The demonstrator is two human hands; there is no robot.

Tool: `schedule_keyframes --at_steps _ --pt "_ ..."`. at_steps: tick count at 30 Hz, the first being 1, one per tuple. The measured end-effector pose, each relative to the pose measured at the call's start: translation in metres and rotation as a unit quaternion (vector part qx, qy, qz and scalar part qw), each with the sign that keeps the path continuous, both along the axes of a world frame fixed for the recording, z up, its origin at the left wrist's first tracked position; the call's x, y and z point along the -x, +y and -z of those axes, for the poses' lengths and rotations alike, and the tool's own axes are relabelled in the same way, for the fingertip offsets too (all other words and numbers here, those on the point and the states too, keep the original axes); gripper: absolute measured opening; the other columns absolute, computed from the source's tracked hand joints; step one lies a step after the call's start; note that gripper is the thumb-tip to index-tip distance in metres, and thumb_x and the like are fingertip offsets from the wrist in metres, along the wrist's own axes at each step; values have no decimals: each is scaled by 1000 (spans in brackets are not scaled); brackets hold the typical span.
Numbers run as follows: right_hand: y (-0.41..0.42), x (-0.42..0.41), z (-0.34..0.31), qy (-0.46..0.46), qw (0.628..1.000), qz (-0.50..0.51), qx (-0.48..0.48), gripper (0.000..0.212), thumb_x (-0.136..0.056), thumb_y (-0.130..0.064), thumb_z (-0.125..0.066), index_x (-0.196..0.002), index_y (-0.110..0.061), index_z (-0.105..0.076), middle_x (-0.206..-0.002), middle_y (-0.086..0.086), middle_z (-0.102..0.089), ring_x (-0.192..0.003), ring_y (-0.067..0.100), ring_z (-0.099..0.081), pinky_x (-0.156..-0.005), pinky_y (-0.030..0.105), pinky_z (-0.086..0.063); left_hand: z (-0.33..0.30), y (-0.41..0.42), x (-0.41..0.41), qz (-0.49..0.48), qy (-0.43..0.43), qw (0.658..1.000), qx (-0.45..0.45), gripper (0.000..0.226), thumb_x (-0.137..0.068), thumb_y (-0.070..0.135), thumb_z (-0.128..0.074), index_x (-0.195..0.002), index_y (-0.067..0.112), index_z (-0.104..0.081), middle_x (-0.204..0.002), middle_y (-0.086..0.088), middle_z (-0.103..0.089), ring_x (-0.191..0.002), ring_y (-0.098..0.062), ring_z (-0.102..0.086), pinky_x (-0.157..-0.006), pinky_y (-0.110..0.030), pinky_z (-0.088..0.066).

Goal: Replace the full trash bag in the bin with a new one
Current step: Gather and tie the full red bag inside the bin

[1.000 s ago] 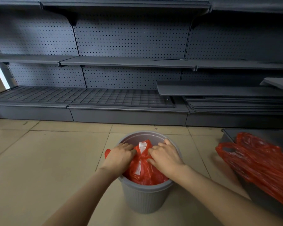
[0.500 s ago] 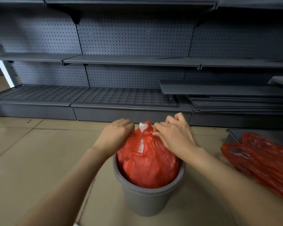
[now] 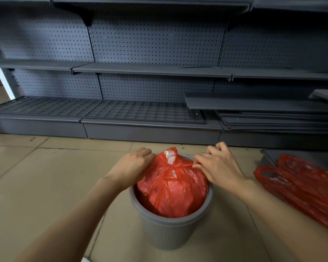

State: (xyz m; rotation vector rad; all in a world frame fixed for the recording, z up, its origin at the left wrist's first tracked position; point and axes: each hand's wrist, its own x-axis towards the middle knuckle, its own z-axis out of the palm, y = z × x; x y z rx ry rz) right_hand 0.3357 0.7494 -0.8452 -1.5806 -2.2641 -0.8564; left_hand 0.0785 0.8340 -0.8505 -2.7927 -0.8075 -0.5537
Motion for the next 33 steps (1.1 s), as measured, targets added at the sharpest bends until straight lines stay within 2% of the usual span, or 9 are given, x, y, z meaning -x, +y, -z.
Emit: schedule_keyframes --at_steps 6,11,15,18,21,23,25,28,33 --pt "-3 -6 9 -1 1000 1 27 20 -85 -40 -53 -76 -24 -59 -69 -7 -69 -65 19 -52 -73 35 -30 6 -4 1 -7 -3 1000 7 22 -66 3 -68 -76 12 -51 -74 -4 -54 -69 -25 -54 -55 -32 -46" --pt "-4 -7 12 -8 1000 6 29 29 -89 -42 -38 -77 -24 -57 -68 -8 -67 -65 19 -52 -70 35 -31 7 -12 2 -11 -7 1000 -9 24 -65 4 -71 -75 14 -51 -72 -2 -56 -65 -22 -56 -56 -23 -36" --pt "-10 -3 20 16 999 18 33 32 -88 -42 -34 -78 -25 -58 -71 -9 -68 -67 18 -55 -74 34 -30 10 -18 0 -21 10 999 -39 30 -62 7 -76 -78 17 -53 -69 2 -59 -58 -20 -57 -56 -25 -46" --pt "-10 -2 20 18 999 14 28 30 -87 -41 -37 -78 -25 -60 -73 -9 -69 -69 18 -56 -76 33 -30 11 -18 1 -42 29 998 -22 33 -63 8 -77 -79 18 -51 -64 3 -59 -53 -21 -55 -58 -26 -49" --pt "-8 0 12 52 998 18 34 28 -87 -43 -44 -79 -28 -66 -76 -12 -70 -72 16 -57 -80 33 -28 10 -18 3 -70 13 997 -30 9 -75 23 -64 -75 19 -56 -62 5 -60 -54 -20 -59 -59 -26 -45" --pt "-6 0 3 92 995 25 35 32 -85 -48 -42 -78 -30 -68 -76 -15 -70 -73 14 -57 -80 32 -26 5 -17 3 -83 4 996 -37 18 -77 35 -51 -72 21 -60 -62 6 -60 -56 -19 -59 -58 -26 -44" --pt "-4 2 -7 121 991 35 39 25 -83 -47 -52 -78 -31 -70 -78 -14 -71 -76 14 -57 -81 33 -24 -3 -15 1 -92 19 993 -74 25 -74 39 -46 -67 22 -63 -60 6 -59 -56 -19 -57 -56 -27 -42" --pt "0 11 -20 141 989 41 33 15 -79 -44 -63 -77 -31 -71 -78 -11 -71 -80 16 -59 -84 34 -23 -15 -16 -3 -102 31 987 -118 14 -68 31 -63 -60 20 -63 -57 5 -56 -55 -21 -54 -54 -30 -41" --pt "3 26 -33 201 976 55 61 12 -81 -45 -61 -85 -37 -68 -89 -14 -70 -88 11 -55 -87 32 -27 -29 -23 -9 -125 -69 989 -43 10 -68 32 -72 -65 23 -68 -62 5 -59 -57 -20 -61 -40 -24 -36"
